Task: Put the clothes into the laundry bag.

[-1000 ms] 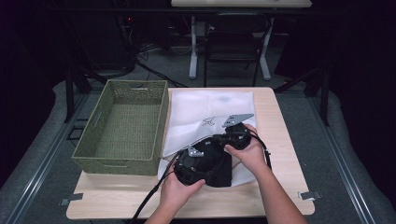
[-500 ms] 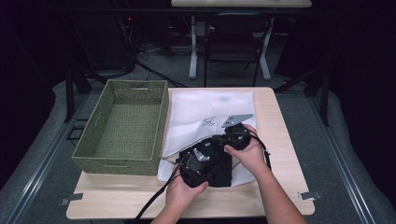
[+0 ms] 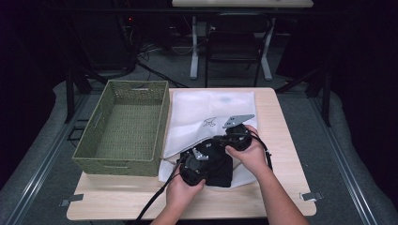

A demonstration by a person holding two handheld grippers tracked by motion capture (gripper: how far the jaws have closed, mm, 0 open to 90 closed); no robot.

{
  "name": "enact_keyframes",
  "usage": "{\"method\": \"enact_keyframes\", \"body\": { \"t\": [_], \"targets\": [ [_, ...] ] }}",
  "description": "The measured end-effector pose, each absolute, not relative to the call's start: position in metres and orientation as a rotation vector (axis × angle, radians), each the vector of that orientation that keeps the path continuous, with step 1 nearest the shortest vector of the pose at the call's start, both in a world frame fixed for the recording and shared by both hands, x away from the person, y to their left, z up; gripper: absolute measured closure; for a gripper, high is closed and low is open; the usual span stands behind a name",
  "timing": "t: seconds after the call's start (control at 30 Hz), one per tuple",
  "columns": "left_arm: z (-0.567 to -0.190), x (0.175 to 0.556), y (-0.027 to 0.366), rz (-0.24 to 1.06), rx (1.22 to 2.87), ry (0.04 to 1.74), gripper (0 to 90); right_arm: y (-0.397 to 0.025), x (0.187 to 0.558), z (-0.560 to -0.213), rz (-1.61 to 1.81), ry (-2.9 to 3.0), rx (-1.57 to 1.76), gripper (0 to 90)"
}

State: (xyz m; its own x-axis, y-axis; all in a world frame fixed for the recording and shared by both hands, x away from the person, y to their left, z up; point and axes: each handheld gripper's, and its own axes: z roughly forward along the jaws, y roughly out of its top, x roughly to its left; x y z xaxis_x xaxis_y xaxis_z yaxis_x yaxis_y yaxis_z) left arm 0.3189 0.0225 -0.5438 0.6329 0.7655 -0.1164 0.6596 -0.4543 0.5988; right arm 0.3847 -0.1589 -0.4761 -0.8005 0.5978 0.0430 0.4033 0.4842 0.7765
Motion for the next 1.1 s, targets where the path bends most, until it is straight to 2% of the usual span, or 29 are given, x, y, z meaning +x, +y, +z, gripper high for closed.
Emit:
{"method": "enact_keyframes", "body": {
  "t": [0.43, 1.1],
  "targets": [
    [-0.531, 0.341, 0.028, 0.212, 2.189, 1.153, 74.2, -0.158, 0.382, -0.473, 1.211, 2.497, 0.836, 88.1],
    [-0.535, 0.372, 0.024, 0.296, 2.139, 1.202, 74.1, -0.158, 0.381, -0.472, 1.214, 2.502, 0.829, 88.2]
  ]
}}
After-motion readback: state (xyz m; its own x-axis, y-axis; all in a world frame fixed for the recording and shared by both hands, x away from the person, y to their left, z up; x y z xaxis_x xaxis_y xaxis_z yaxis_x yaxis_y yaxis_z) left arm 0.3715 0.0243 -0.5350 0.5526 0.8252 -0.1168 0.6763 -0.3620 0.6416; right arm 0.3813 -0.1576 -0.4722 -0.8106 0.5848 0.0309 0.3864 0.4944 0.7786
